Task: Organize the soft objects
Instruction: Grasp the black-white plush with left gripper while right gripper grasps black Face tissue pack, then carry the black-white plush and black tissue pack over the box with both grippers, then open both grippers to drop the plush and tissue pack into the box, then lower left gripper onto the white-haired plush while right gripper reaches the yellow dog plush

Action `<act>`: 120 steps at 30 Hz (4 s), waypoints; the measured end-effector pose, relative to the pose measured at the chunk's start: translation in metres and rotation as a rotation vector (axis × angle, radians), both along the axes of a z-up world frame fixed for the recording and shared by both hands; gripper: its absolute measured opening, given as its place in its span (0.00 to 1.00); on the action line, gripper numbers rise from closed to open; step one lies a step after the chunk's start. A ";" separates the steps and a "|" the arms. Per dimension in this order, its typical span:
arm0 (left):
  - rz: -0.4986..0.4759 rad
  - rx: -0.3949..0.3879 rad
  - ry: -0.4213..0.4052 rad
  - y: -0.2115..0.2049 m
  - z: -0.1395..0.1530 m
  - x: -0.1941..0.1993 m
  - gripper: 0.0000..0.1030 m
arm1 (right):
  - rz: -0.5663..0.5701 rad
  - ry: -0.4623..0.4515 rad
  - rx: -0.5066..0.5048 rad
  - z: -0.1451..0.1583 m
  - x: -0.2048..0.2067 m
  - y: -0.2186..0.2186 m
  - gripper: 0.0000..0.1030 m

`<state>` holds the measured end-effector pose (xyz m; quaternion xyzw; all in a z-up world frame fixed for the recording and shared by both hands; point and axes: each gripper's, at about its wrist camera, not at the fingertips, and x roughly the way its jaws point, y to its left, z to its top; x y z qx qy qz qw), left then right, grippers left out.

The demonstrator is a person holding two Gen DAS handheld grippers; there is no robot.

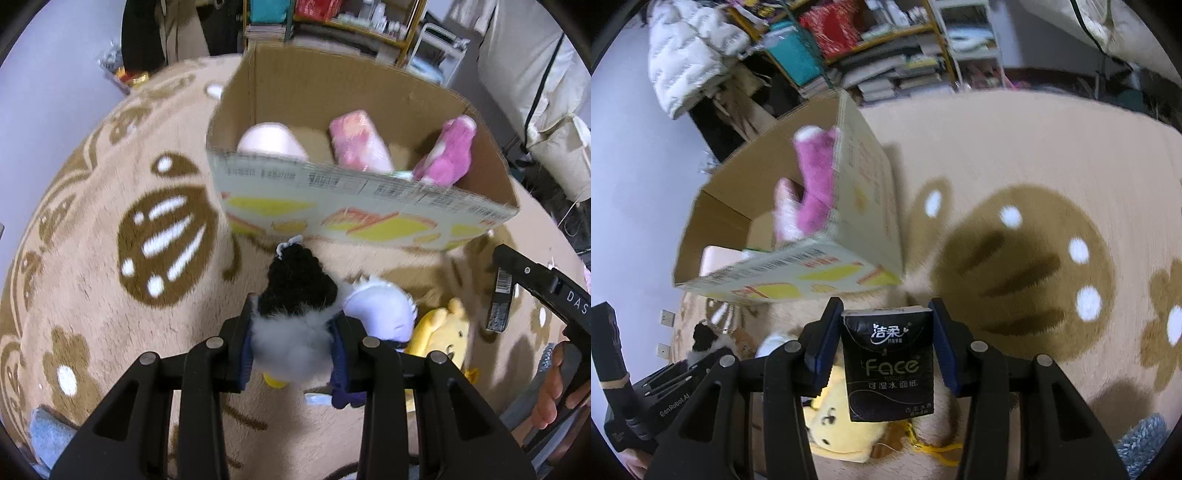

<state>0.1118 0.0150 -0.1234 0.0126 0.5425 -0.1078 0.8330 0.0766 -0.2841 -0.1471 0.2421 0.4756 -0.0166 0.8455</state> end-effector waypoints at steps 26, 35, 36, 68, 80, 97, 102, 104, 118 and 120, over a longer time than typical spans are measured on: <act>-0.056 -0.016 -0.523 -0.067 0.098 -0.012 0.32 | 0.056 -0.472 -0.123 0.094 0.000 0.029 0.48; -0.021 -0.013 -0.576 -0.061 0.101 0.011 0.32 | 0.076 -0.551 -0.185 0.105 0.008 0.038 0.48; -0.015 -0.013 -0.573 -0.060 0.099 0.014 0.32 | 0.079 -0.556 -0.191 0.105 0.009 0.039 0.48; -0.027 -0.032 -0.458 -0.057 0.066 0.044 0.34 | 0.103 -0.510 -0.311 0.087 0.057 0.054 0.49; -0.021 -0.034 -0.412 -0.058 0.051 0.048 0.54 | 0.116 -0.480 -0.228 0.076 0.060 0.049 0.49; 0.006 0.039 -0.376 -0.051 0.062 0.022 0.86 | 0.063 -0.416 -0.202 0.085 0.039 0.038 0.88; 0.010 0.051 -0.353 -0.050 0.066 0.010 0.94 | 0.038 -0.402 -0.177 0.087 0.027 0.032 1.00; 0.003 0.063 -0.350 -0.050 0.067 0.004 0.95 | 0.027 -0.399 -0.168 0.090 0.021 0.030 1.00; -0.081 0.107 -0.252 -0.060 0.065 -0.027 0.95 | -0.026 -0.298 -0.137 0.084 -0.014 0.021 1.00; -0.094 0.110 -0.231 -0.062 0.061 -0.028 0.95 | -0.027 -0.280 -0.138 0.081 -0.017 0.021 1.00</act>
